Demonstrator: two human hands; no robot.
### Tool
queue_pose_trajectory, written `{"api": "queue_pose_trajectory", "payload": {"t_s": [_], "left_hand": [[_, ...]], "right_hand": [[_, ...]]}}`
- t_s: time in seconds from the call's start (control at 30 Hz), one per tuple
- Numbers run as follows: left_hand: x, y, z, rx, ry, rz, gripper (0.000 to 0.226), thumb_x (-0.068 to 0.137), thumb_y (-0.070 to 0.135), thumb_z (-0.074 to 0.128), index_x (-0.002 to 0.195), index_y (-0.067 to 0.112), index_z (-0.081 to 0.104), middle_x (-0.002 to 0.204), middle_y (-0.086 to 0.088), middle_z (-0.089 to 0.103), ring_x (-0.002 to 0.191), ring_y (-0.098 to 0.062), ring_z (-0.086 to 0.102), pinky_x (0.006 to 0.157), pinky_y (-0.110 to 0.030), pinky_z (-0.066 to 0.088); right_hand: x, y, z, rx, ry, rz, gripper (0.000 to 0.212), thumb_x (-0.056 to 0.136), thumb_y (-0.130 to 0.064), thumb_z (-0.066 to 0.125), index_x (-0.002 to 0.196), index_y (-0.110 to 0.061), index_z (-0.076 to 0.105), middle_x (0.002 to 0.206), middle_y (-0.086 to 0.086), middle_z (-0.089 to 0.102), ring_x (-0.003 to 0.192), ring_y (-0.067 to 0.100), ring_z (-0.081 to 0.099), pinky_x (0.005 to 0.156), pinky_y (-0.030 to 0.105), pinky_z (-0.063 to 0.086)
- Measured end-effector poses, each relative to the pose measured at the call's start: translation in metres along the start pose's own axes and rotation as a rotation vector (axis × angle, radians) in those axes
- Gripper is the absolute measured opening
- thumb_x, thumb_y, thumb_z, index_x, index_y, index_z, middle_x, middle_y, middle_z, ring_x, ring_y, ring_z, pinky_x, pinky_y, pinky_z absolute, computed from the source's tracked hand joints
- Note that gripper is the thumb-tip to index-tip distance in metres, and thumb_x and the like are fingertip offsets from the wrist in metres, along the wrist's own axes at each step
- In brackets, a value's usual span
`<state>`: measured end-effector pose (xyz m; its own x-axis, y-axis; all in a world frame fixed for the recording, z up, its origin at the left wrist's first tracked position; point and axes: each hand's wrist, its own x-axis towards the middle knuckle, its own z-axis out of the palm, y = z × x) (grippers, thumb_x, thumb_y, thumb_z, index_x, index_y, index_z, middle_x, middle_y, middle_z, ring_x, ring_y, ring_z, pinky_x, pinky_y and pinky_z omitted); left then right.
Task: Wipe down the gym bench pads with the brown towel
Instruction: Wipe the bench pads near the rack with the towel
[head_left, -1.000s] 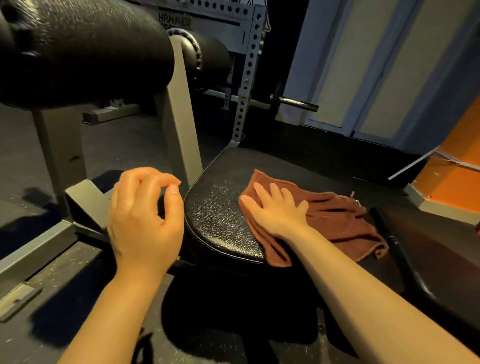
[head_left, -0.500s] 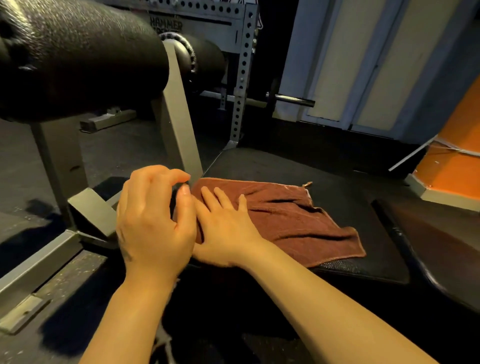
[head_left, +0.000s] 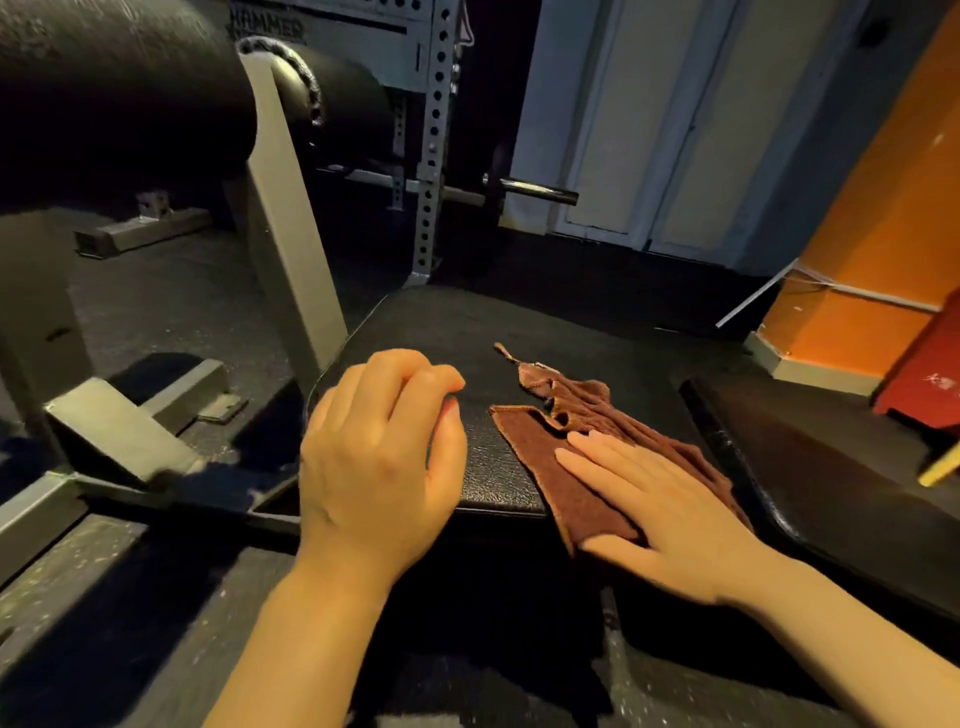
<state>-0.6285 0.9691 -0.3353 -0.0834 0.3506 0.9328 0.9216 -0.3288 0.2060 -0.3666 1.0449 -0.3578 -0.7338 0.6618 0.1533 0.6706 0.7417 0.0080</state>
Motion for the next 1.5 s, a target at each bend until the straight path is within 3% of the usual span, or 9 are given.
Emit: {"api": "queue_pose_trajectory", "payload": {"t_s": [0.17,0.3,0.4,0.57,0.8,0.97,1.23,1.5], "left_hand": [[-0.006,0.025,0.02,-0.039,-0.084,0.054,0.018,0.088,0.015,0.054,0.095,0.007,0.07,0.094,-0.008,0.063,0.08,-0.023,0.053,0.067,-0.037,0.045],[-0.014,0.034,0.038,-0.051,-0.136,0.001,0.019,0.088,0.018,0.054,0.096,0.01,0.069,0.096,-0.006,0.062,0.082,-0.021,0.052,0.072,-0.032,0.037],[-0.022,0.041,0.057,-0.038,-0.158,-0.066,0.02,0.09,0.023,0.053,0.096,0.015,0.07,0.098,-0.002,0.062,0.083,-0.021,0.057,0.077,-0.031,0.033],[-0.027,0.047,0.078,0.163,-0.015,-0.088,0.02,0.094,0.022,0.054,0.087,0.018,0.072,0.09,0.001,0.069,0.079,-0.023,0.065,0.074,-0.039,0.04],[-0.028,0.045,0.085,0.302,0.048,0.021,0.025,0.09,0.023,0.056,0.076,0.015,0.075,0.082,-0.003,0.072,0.069,-0.029,0.069,0.061,-0.04,0.048],[-0.026,0.045,0.092,0.316,0.019,0.055,0.028,0.088,0.024,0.054,0.073,0.015,0.076,0.081,-0.005,0.072,0.07,-0.031,0.069,0.058,-0.045,0.051],[-0.031,0.044,0.095,0.291,0.031,0.03,0.03,0.091,0.027,0.052,0.076,0.015,0.075,0.086,-0.003,0.072,0.074,-0.029,0.069,0.063,-0.039,0.047],[-0.024,0.054,0.082,0.147,0.042,-0.194,0.02,0.088,0.026,0.055,0.084,0.017,0.072,0.093,0.0,0.068,0.086,-0.025,0.065,0.077,-0.037,0.039]], "right_hand": [[0.004,0.017,-0.009,0.056,-0.064,-0.013,0.063,0.093,-0.077,0.018,0.15,-0.053,0.008,0.16,-0.025,0.006,0.147,-0.007,-0.001,0.115,0.013,-0.004],[0.019,0.043,-0.013,0.115,-0.107,-0.028,0.06,0.089,-0.079,0.01,0.144,-0.056,0.006,0.157,-0.027,0.004,0.144,-0.014,-0.004,0.114,0.009,-0.006],[0.036,0.067,-0.01,0.125,-0.142,0.005,0.062,0.084,-0.083,0.005,0.142,-0.059,0.006,0.161,-0.021,0.009,0.144,-0.012,-0.002,0.115,0.011,-0.006],[0.072,0.107,-0.003,0.155,-0.143,0.055,0.074,0.08,-0.086,0.007,0.147,-0.053,0.011,0.163,-0.013,0.015,0.149,0.002,0.007,0.123,0.033,0.007],[0.135,0.17,0.006,0.164,-0.138,0.186,0.067,0.095,-0.063,0.026,0.155,-0.036,0.02,0.164,-0.005,0.016,0.15,0.011,0.013,0.122,0.03,0.007],[0.17,0.2,0.016,0.176,-0.085,0.284,0.064,0.099,-0.06,0.029,0.155,-0.031,0.023,0.164,-0.002,0.019,0.15,0.015,0.017,0.122,0.039,0.013],[0.163,0.149,0.017,0.044,-0.175,0.409,0.066,0.098,-0.066,0.018,0.156,-0.036,0.012,0.166,-0.001,0.006,0.152,0.024,0.007,0.118,0.06,0.007],[0.139,0.033,0.0,0.142,-0.244,0.273,0.062,0.098,-0.064,0.02,0.154,-0.045,0.003,0.165,-0.007,-0.008,0.151,0.018,-0.01,0.117,0.061,-0.008]]}}
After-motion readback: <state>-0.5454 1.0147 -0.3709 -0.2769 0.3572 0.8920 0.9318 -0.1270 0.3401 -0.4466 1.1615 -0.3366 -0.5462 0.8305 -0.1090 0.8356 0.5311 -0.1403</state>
